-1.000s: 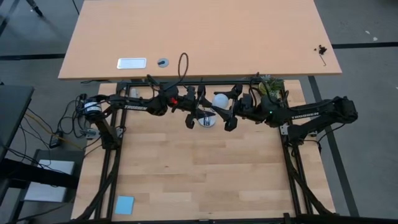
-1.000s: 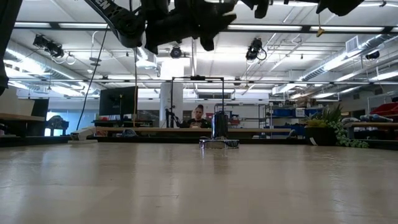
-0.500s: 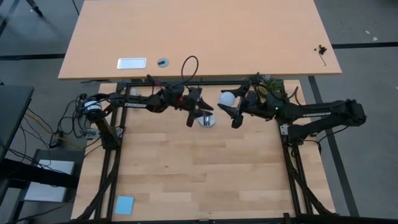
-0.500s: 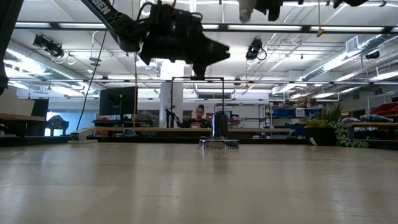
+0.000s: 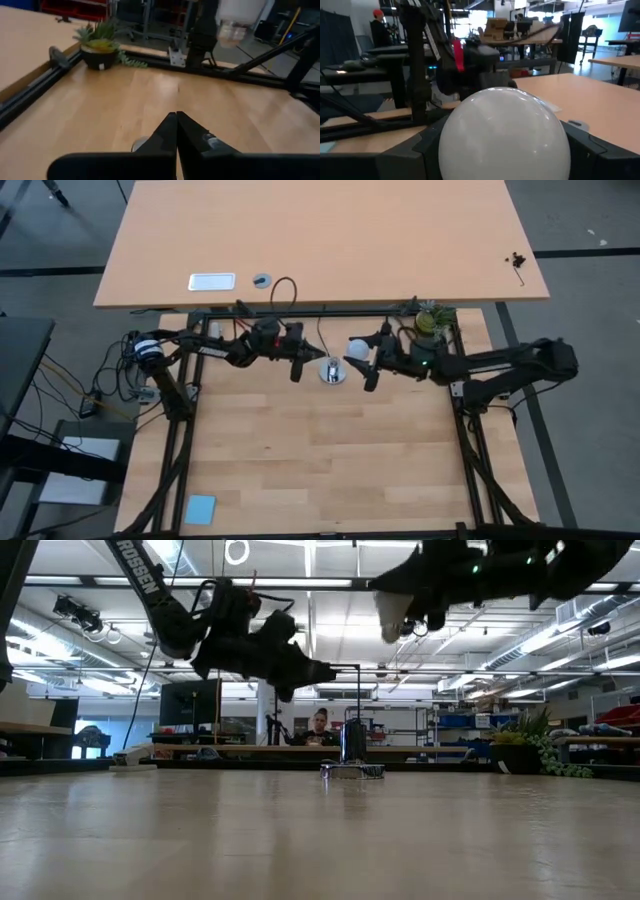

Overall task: Screw lightbulb
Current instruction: Insert the lightbulb into the lamp

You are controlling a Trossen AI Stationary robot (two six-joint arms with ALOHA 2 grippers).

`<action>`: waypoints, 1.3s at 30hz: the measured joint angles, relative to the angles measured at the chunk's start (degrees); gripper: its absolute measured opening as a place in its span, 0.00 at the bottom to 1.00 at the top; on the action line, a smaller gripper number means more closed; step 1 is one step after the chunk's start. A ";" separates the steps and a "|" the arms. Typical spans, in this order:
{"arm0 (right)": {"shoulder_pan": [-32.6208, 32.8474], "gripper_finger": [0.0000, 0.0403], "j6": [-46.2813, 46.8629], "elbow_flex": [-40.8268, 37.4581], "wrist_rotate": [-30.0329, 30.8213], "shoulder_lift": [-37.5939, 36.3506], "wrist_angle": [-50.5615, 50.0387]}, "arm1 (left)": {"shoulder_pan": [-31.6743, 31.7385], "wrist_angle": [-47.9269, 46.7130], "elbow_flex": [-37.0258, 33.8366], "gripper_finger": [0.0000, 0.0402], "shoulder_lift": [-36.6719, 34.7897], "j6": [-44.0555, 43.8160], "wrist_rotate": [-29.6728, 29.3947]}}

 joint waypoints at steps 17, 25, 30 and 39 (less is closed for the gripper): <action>-5.01 0.68 2.03 -0.94 3.45 28.75 29.69 | -0.02 4.53 -4.61 0.00 0.00 0.16 -4.11; -5.46 0.68 2.29 1.12 3.43 34.00 32.27 | -0.04 4.48 -4.61 0.00 0.00 0.24 -4.34; -5.45 0.68 2.27 2.40 3.39 36.50 32.19 | -0.04 4.44 -4.61 0.00 0.00 0.99 -4.37; -5.45 0.68 2.29 2.38 3.41 36.98 31.05 | -0.07 4.39 -4.61 0.00 0.00 1.48 -4.37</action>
